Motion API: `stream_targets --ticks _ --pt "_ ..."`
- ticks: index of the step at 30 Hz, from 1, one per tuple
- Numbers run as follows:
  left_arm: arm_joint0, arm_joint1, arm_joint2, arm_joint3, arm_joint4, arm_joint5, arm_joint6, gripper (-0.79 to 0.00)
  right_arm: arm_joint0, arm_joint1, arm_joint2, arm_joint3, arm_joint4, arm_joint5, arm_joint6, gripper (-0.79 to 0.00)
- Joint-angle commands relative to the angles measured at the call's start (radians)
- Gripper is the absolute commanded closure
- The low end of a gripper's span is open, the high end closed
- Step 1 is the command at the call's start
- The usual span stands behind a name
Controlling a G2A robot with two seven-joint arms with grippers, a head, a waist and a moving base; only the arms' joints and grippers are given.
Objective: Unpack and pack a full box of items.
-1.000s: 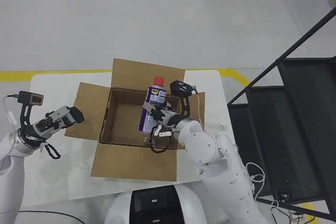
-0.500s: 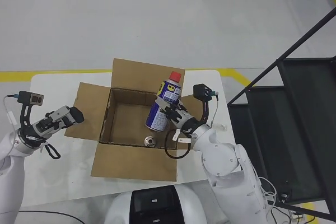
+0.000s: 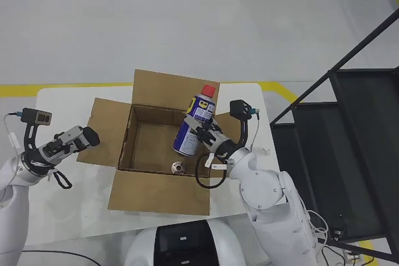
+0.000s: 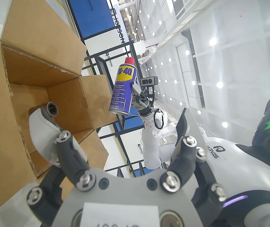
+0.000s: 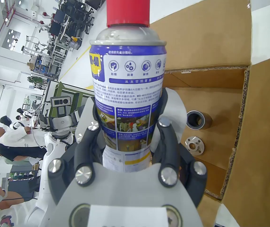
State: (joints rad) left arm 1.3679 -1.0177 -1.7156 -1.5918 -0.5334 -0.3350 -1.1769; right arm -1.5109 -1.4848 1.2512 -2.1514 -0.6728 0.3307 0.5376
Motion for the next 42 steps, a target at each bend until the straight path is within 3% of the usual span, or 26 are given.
stream_targets --ticks 1,6,14,20,30,42 --pt "0.0 0.0 0.0 0.0 0.0 0.0 0.0 -0.785 0.003 0.002 0.025 -0.002 0.03 -0.022 -0.006 0.0" --pt "0.0 0.0 0.0 0.0 0.0 0.0 0.0 -0.785 -0.03 0.013 0.171 -0.015 0.171 -0.078 -0.001 0.0" --pt "0.0 0.0 0.0 0.0 0.0 0.0 0.0 -0.785 -0.113 0.024 0.485 0.022 0.399 -0.088 -0.113 0.0" --pt "0.0 0.0 0.0 0.0 0.0 0.0 0.0 -0.785 -0.185 0.033 0.638 0.042 0.52 -0.108 -0.103 0.0" --pt "0.0 0.0 0.0 0.0 0.0 0.0 0.0 -0.785 -0.348 0.046 0.696 0.019 0.51 -0.203 -0.005 0.0" --pt "0.0 0.0 0.0 0.0 0.0 0.0 0.0 -0.785 -0.363 0.048 0.694 0.033 0.509 -0.206 -0.014 0.0"
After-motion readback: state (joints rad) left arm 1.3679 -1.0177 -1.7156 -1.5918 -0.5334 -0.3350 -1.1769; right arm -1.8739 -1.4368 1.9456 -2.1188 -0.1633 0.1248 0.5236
